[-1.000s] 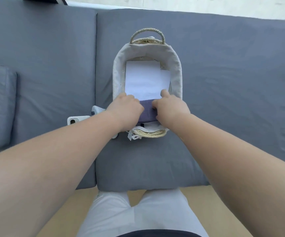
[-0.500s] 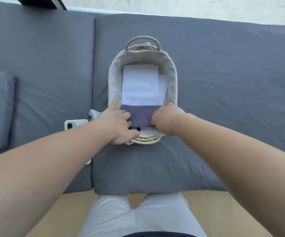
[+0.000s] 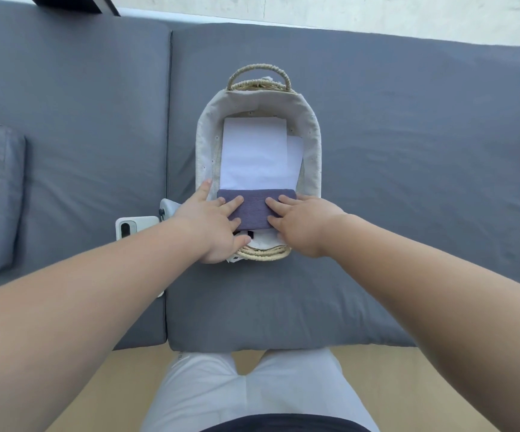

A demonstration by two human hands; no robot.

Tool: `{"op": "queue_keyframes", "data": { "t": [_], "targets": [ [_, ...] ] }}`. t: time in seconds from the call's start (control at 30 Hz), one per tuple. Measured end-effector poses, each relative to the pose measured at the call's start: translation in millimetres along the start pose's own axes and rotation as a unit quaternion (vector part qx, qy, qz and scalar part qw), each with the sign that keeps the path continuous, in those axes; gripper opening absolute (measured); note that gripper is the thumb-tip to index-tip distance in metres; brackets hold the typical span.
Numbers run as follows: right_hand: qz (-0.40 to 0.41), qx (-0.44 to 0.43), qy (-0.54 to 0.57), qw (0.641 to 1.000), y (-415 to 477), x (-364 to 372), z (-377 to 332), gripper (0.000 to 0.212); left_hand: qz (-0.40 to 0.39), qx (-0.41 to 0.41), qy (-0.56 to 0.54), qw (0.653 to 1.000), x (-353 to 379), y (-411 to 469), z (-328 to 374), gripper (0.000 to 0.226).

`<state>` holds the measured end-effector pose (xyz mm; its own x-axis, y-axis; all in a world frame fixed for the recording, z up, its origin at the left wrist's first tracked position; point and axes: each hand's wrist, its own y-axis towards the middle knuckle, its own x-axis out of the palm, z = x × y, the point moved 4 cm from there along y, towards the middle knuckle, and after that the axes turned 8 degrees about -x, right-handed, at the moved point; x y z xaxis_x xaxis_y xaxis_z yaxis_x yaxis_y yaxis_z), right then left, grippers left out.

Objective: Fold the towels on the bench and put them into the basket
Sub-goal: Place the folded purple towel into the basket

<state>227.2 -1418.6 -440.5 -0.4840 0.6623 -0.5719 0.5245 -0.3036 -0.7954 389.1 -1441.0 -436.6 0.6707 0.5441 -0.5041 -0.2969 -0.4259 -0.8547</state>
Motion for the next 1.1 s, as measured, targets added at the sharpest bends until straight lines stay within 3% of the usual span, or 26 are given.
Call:
{"op": "queue_keyframes", "data": {
  "t": [0.13, 0.23, 0.3, 0.43, 0.57, 0.7, 0.8, 0.87, 1.0, 1.1],
  "targets": [
    [-0.066, 0.021, -0.016, 0.997, 5, -5, -2, 0.062, -0.045, -0.011, 0.020, 0.999, -10, 10, 4, 0.070],
    [-0.064, 0.028, -0.016, 0.997, 1, -9, -4, 0.064, -0.041, -0.011, 0.012, 0.999, -18, 7, 4, 0.066],
    [-0.026, 0.028, -0.012, 0.999, -7, -9, -5, 0.061, 0.004, -0.008, -0.005, 1.000, -20, -5, 5, 0.062],
    [0.129, 0.051, 0.053, 0.989, -40, -12, -4, 0.044, 0.156, -0.052, -0.113, 0.980, -18, -45, 11, 0.043],
    [0.208, 0.120, 0.181, 0.954, -92, -10, 1, 0.041, 0.224, -0.143, -0.270, 0.926, -22, -87, 23, 0.038],
    [0.258, 0.191, 0.189, 0.928, -147, 2, -8, 0.053, 0.237, -0.176, -0.354, 0.887, -34, -123, 44, 0.048],
    [0.258, 0.237, 0.200, 0.915, -181, 22, -20, 0.063, 0.251, -0.161, -0.305, 0.905, -41, -140, 66, 0.053],
    [0.252, 0.267, 0.264, 0.892, -202, 42, -29, 0.067, 0.266, -0.137, -0.293, 0.908, -43, -148, 79, 0.055],
    [0.269, 0.314, 0.434, 0.800, -246, 88, -48, 0.070, 0.251, -0.115, -0.327, 0.904, -43, -158, 110, 0.055],
    [0.271, 0.344, 0.427, 0.791, -279, 121, -62, 0.068, 0.231, -0.073, -0.314, 0.918, -47, -163, 151, 0.059]
  ]
}}
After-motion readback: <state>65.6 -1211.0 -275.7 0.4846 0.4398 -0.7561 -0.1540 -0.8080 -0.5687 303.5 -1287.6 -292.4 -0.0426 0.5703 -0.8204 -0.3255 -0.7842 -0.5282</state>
